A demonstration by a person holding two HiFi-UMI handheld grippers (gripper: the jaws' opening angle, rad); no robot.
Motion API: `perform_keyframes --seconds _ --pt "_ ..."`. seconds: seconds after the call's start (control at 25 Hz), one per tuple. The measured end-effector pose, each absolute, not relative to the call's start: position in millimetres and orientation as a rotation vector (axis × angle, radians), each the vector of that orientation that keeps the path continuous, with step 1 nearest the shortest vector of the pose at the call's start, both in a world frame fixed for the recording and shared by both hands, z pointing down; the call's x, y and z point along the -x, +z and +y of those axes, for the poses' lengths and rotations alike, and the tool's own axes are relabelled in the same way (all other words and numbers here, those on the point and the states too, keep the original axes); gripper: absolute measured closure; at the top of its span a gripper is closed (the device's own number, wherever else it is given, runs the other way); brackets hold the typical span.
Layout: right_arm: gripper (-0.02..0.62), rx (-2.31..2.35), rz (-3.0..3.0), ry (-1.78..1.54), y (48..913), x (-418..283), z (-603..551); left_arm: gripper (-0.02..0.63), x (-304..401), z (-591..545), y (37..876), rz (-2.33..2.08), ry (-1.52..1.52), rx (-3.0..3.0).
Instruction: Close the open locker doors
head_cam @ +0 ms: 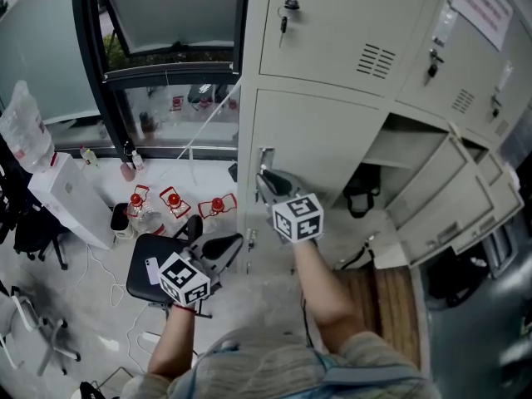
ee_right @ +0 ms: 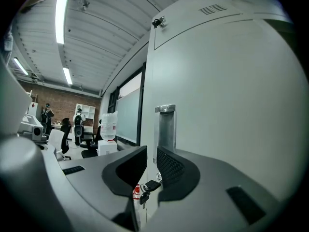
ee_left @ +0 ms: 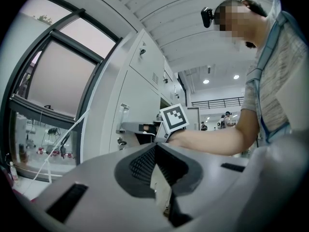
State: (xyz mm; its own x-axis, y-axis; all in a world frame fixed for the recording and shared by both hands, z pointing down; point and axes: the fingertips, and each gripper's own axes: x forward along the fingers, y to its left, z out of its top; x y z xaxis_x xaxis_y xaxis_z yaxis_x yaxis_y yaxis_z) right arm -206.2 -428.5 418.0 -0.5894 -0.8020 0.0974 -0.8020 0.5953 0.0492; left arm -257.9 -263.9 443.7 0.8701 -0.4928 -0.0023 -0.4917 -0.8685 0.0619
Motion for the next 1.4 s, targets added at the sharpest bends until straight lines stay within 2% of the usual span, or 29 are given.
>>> perform_keyframes --seconds 0.68,1.4 --pt "0.534 -1.407 -2.75 -0.015 395.5 155.5 -348.2 0.603 208.2 -243.0 441.0 -0.66 -0.024 -2.99" --pt "0.534 -1.551 -2.728 0.0 379.6 15.8 -258.2 0.603 62.0 -217.5 418.8 -0.408 0.011 -3.063"
